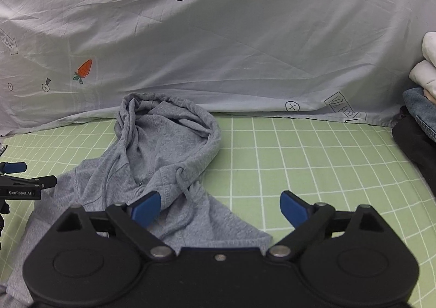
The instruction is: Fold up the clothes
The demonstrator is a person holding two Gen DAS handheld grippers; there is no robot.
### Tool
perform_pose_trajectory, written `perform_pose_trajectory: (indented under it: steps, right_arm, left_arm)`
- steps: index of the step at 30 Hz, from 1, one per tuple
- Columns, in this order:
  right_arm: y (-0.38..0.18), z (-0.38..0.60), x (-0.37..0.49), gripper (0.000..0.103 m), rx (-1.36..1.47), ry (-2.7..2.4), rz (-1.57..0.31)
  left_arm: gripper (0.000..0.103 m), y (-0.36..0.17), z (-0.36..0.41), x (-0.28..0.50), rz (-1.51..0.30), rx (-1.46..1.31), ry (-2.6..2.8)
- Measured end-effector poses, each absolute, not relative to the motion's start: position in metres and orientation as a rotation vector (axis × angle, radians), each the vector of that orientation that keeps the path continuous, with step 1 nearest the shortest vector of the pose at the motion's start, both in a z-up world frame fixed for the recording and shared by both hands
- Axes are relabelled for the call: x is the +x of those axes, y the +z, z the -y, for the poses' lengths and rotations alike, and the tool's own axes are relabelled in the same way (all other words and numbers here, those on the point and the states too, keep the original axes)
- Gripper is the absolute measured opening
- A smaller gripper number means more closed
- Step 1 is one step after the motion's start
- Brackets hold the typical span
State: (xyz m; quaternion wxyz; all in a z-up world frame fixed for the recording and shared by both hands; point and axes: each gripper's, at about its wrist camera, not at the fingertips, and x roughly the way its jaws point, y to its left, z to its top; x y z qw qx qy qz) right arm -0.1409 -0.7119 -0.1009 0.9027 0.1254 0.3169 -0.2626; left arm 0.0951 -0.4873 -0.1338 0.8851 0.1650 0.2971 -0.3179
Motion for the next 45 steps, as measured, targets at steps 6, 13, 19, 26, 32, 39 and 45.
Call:
perform_pose_trajectory:
  steps: [6,13,19,26,32,39,45]
  right_arm:
    - [-0.116,0.743,-0.106,0.095,0.264,-0.581,-0.648]
    - [-0.138,0.783,-0.055,0.095,0.281,-0.589,-0.683]
    - [-0.153,0.803,-0.015,0.092,0.254,-0.624,-0.736]
    - [-0.155,0.803,-0.003,0.087,0.135,-0.680,-0.791]
    - [-0.141,0.796,-0.020,0.078,0.133,-0.768,-0.772]
    - [-0.110,0.781,-0.049,0.076,0.119,-0.811,-0.709]
    - [-0.081,0.759,-0.079,0.076,0.097,-0.828,-0.638]
  left_arm:
    - [0.101,-0.114,0.530,0.101,-0.606,0.226,-0.748]
    - [0.101,-0.115,0.610,0.107,-0.619,0.251,-0.830]
    - [0.101,-0.136,0.662,0.124,-0.639,0.389,-0.744]
    - [0.102,-0.150,0.666,0.153,-0.735,0.445,-0.600]
    - [0.102,-0.143,0.645,0.151,-0.759,0.458,-0.514]
    - [0.102,-0.116,0.614,0.137,-0.752,0.417,-0.487]
    - [0.102,-0.075,0.589,0.110,-0.716,0.359,-0.478]
